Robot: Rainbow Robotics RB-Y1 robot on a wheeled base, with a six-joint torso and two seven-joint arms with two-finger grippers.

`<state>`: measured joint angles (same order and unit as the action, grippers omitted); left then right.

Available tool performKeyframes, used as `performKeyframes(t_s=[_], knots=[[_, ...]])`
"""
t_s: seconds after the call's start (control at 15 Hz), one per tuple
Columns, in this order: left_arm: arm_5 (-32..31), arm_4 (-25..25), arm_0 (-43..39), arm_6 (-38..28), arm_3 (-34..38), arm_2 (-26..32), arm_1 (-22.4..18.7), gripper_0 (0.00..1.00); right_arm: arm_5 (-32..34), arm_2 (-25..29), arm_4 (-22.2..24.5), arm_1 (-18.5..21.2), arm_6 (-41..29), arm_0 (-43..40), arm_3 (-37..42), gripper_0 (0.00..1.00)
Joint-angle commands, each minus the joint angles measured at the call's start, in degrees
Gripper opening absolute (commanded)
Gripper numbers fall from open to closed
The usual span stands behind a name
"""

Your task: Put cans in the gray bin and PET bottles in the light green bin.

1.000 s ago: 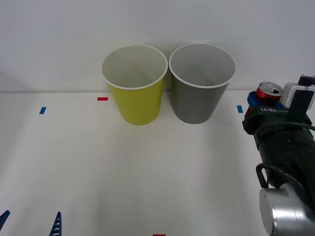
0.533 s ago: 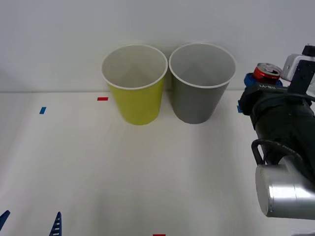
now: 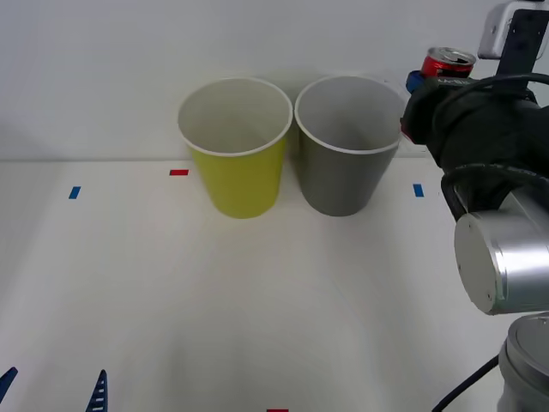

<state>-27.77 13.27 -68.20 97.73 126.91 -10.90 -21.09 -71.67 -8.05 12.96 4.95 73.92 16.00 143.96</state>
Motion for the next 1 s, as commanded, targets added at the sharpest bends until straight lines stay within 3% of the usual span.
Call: performKeyframes(t_s=[0.07,0.33,0.53,1.0], knots=[[0.0,0.0,0.0,0.0,0.0,0.0,0.0,1.0,-0.14,0.13,-1.27,1.73,0.26,5.27,-4.91,0.0],[0.0,0.0,0.0,0.0,0.0,0.0,0.0,1.0,0.65,2.33,-4.7,2.26,0.26,12.74,-13.26,0.0],[0.0,0.0,0.0,0.0,0.0,0.0,0.0,1.0,8.47,4.44,-10.06,3.58,0.26,13.88,-19.06,0.0],[0.0,0.0,0.0,0.0,0.0,0.0,0.0,1.0,25.17,4.35,-11.29,5.16,0.7,15.29,-31.89,0.0]])
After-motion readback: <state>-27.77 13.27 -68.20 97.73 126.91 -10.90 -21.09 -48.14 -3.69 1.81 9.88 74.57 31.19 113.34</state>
